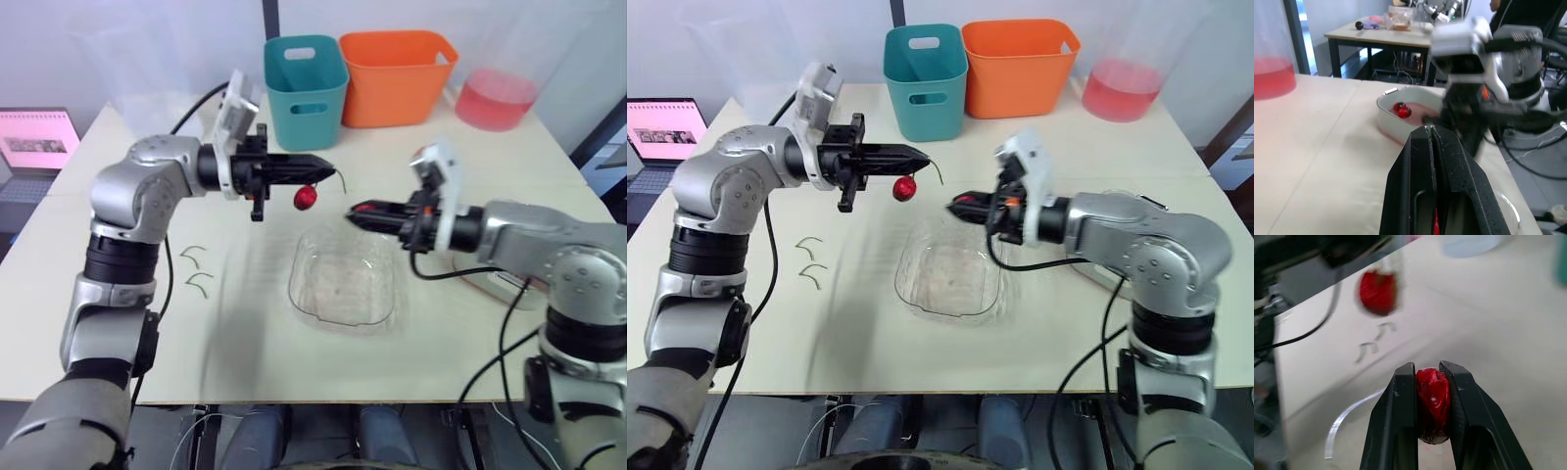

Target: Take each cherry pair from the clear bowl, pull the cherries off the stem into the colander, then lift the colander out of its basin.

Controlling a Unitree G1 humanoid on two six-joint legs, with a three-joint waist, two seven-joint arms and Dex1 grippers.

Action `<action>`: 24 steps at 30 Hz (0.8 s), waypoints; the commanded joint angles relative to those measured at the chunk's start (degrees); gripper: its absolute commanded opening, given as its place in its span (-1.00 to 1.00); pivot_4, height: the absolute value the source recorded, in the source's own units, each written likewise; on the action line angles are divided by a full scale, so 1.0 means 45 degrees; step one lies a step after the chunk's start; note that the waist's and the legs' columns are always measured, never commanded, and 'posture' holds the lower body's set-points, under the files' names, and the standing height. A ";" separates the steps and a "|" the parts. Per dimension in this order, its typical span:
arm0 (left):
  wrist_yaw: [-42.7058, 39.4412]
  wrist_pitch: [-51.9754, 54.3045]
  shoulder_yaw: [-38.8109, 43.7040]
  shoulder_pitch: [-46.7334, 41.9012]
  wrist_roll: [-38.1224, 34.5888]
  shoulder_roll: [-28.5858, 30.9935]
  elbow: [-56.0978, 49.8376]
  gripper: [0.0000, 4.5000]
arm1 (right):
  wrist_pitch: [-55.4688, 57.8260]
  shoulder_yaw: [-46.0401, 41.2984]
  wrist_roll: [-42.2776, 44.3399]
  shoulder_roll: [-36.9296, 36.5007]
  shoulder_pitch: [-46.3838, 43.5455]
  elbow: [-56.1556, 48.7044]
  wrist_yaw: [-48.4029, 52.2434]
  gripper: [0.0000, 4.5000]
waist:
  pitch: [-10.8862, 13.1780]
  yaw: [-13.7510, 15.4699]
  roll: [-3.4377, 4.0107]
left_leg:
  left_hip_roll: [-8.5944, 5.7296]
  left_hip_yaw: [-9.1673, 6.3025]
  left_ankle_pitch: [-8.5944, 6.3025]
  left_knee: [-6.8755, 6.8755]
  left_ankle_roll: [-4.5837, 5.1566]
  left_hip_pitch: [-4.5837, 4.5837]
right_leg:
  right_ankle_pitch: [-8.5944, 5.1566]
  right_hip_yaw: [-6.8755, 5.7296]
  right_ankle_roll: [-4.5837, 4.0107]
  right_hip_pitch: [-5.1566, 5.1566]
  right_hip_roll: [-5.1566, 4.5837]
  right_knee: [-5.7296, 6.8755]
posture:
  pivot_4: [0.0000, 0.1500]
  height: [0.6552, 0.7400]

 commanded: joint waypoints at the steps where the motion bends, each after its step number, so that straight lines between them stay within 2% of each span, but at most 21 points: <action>1: 0.0097 -0.0625 0.0019 0.0056 0.0271 -0.0013 -0.0414 -1.00 | -0.1488 -0.1896 -0.1421 -0.1912 0.1556 0.0266 0.0571 -0.72 | 0.0001 0.0068 -0.0001 | -0.0002 0.0000 -0.0004 0.0004 0.0006 -0.0001 | -0.0001 -0.0002 0.0001 0.0011 0.0000 -0.0022 | 1.00 1.00; 6: 0.0119 -0.1320 -0.0465 0.0378 0.0806 -0.0377 -0.0482 -1.00 | -0.3713 -0.2689 -0.3505 -0.3952 0.4633 0.1198 0.1674 -0.72 | 0.0001 0.0026 -0.0001 | -0.0008 0.0045 -0.0014 0.0001 0.0026 0.0011 | 0.0000 0.0000 0.0002 0.0031 0.0012 -0.0047 | 1.00 1.00; 14: 0.0097 -0.1519 -0.0606 0.0403 0.0898 -0.0590 -0.0387 -1.00 | -0.4337 -0.2783 -0.4336 -0.4091 0.5808 0.1920 0.1975 -0.72 | -0.0001 -0.0121 0.0002 | 0.0016 0.0052 -0.0014 0.0001 0.0026 0.0025 | -0.0001 0.0009 0.0001 0.0025 0.0030 -0.0030 | 1.00 1.00; 17: 0.0117 -0.1459 -0.0571 0.0467 0.0846 -0.0535 -0.0494 -1.00 | -0.4407 -0.2747 -0.4538 -0.4092 0.5839 0.2189 0.2002 -0.27 | -0.0001 -0.0062 0.0002 | 0.0017 0.0047 -0.0012 0.0005 0.0023 0.0022 | -0.0001 0.0010 0.0001 0.0031 0.0017 -0.0033 | 1.00 1.00; 22: 0.0125 -0.1440 -0.0500 0.0456 0.0844 -0.0393 -0.0448 -1.00 | -0.4279 -0.2783 -0.4650 -0.4148 0.5552 0.2418 0.1936 0.86 | -0.0001 -0.0048 0.0002 | 0.0015 0.0037 -0.0011 0.0009 0.0021 0.0021 | -0.0001 0.0009 0.0002 0.0041 0.0013 -0.0038 | 1.00 1.00; 24: 0.0135 -0.1432 -0.0474 0.0398 0.0837 -0.0366 -0.0387 -1.00 | -0.4124 -0.2910 -0.4485 -0.4155 0.5276 0.2503 0.1967 0.86 | -0.0001 -0.0050 0.0002 | 0.0016 0.0037 -0.0009 0.0010 0.0018 0.0022 | -0.0001 0.0009 0.0002 0.0042 0.0014 -0.0038 | 1.00 1.00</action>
